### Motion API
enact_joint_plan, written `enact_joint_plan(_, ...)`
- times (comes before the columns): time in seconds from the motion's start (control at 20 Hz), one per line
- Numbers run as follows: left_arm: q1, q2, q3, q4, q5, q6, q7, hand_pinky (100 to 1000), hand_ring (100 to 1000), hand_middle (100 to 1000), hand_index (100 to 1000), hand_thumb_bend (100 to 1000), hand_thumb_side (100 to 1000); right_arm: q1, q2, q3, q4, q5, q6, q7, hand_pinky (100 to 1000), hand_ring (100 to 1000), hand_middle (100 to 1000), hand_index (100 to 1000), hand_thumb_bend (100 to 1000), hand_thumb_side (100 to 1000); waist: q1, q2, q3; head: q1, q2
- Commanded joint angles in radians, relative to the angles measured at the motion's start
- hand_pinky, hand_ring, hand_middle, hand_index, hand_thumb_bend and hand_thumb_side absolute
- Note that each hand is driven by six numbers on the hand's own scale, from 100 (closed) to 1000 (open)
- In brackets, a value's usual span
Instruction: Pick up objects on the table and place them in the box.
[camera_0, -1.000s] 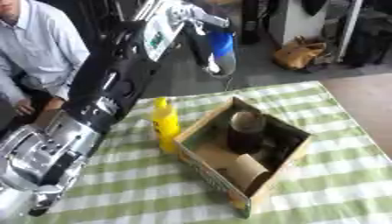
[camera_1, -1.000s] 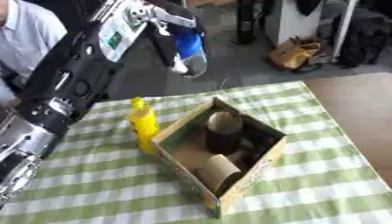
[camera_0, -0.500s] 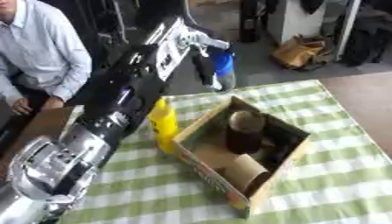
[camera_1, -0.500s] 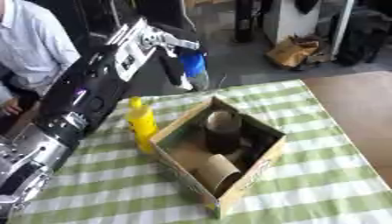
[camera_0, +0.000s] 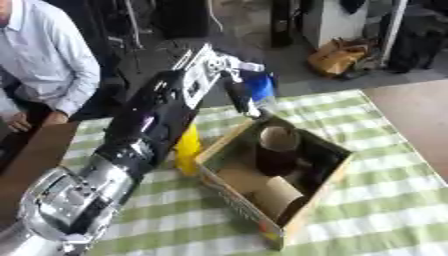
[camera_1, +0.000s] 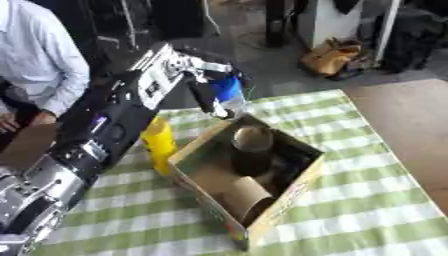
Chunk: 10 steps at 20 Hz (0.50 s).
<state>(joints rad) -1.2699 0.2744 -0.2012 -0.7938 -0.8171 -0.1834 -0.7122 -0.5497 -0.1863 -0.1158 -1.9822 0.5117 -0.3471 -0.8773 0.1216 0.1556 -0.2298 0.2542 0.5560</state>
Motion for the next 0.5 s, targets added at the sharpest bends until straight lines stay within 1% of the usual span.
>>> enact_joint_plan(0.05, -0.016, 0.006, 0.019, 0.005, 0.040, -0.033, -0.001, 945, 998, 953, 1000, 207, 889, -0.021, -0.001, 0.005, -0.018, -0.007, -0.023, -0.016, 835, 810, 630, 528, 100, 1000, -0.012, -0.011, -0.002, 0.003, -0.007)
enact_joint_plan(0.1, -0.016, 0.004, 0.022, 0.011, 0.059, -0.045, -0.012, 945, 998, 953, 1000, 207, 889, -0.021, 0.000, 0.005, -0.018, -0.008, -0.023, -0.015, 835, 810, 630, 528, 100, 1000, -0.012, -0.010, -0.003, 0.003, -0.007)
enact_joint_plan(0.15, -0.016, 0.004, 0.024, 0.017, 0.075, -0.051, -0.024, 1000, 1000, 1000, 1000, 251, 990, -0.022, 0.000, 0.005, -0.018, -0.008, -0.024, -0.015, 835, 810, 630, 528, 100, 1000, -0.012, -0.009, -0.003, 0.002, -0.007)
enact_joint_plan(0.3, -0.017, 0.003, 0.025, 0.022, 0.101, -0.054, -0.056, 1000, 1000, 1000, 1000, 242, 1000, -0.025, 0.002, 0.006, -0.018, -0.010, -0.025, -0.014, 835, 810, 630, 528, 100, 1000, -0.011, -0.007, -0.007, 0.004, -0.009)
enact_joint_plan(0.35, -0.017, 0.004, 0.025, 0.020, 0.100, -0.053, -0.058, 1000, 1000, 1000, 1000, 222, 1000, -0.025, 0.003, 0.006, -0.018, -0.010, -0.026, -0.014, 835, 810, 630, 528, 100, 1000, -0.011, -0.006, -0.007, 0.005, -0.009)
enact_joint_plan(0.5, -0.017, 0.006, 0.024, 0.015, 0.078, -0.050, -0.054, 1000, 1000, 1000, 1000, 206, 1000, -0.026, 0.003, 0.005, -0.018, -0.011, -0.027, -0.014, 835, 810, 630, 528, 100, 1000, -0.011, -0.005, -0.010, 0.005, -0.009)
